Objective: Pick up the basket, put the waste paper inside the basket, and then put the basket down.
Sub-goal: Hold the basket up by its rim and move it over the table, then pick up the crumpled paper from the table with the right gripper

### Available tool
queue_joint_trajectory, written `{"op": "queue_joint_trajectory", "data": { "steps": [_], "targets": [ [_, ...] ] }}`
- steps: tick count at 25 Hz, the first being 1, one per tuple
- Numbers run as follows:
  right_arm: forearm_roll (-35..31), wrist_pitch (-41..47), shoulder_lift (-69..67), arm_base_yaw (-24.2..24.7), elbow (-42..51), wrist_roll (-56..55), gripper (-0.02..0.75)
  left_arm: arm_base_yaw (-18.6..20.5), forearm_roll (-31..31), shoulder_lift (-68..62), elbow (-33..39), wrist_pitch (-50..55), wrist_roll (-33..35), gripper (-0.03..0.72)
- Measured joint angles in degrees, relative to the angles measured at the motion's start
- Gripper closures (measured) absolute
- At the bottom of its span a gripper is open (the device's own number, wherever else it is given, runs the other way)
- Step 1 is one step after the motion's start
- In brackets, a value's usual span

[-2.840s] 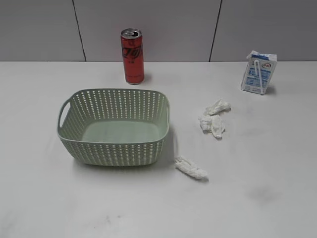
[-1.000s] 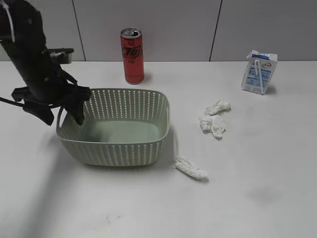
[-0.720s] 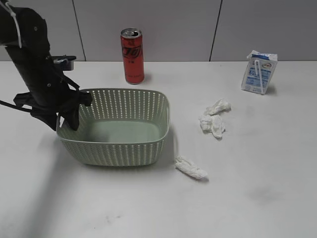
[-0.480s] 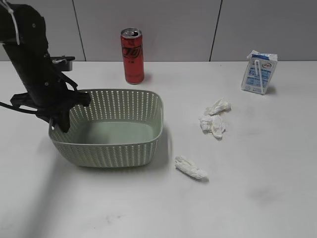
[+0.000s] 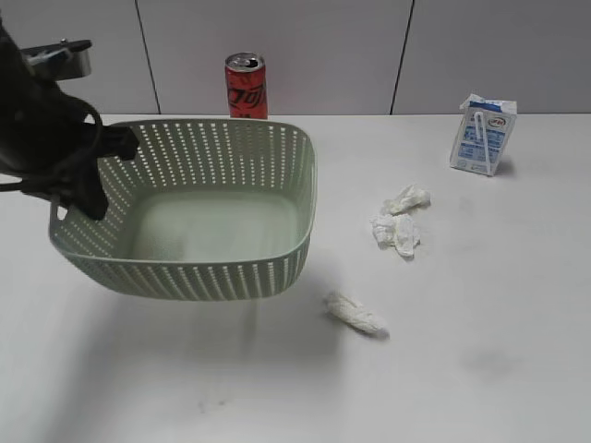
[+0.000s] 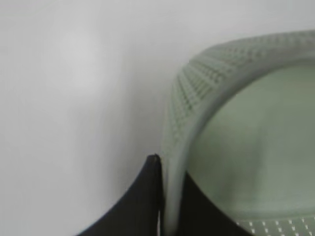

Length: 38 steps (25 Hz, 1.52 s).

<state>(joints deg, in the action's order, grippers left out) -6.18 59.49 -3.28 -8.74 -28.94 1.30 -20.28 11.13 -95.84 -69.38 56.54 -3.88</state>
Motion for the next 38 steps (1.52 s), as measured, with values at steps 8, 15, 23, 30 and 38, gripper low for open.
{"op": "queue_joint_trajectory", "data": {
  "steps": [8,15,23,30,38],
  "targets": [
    [-14.71,-6.18,-35.34,0.0,-6.0,16.42,0.311,0.31,-11.13,4.37,8.46,-2.32,-5.69,0.688],
    [-18.79,-10.93,-69.22,-6.02,-18.29,26.79,0.312,0.31,-12.28,4.37,8.46,-3.06,-6.17,0.688],
    [-2.7,-16.3,-96.41,-24.94,-32.39,15.21,0.312,1.59,-15.07,4.37,8.46,-1.44,-6.23,0.688],
    [-6.44,-20.97,-110.48,-26.46,-36.06,14.11,0.312,5.37,-15.96,4.37,8.46,-0.41,-6.41,0.688],
    [-7.36,-21.4,-112.95,-26.46,-36.73,14.11,0.485,5.75,-16.49,4.37,8.46,0.24,-6.41,0.688]
  ]
}}
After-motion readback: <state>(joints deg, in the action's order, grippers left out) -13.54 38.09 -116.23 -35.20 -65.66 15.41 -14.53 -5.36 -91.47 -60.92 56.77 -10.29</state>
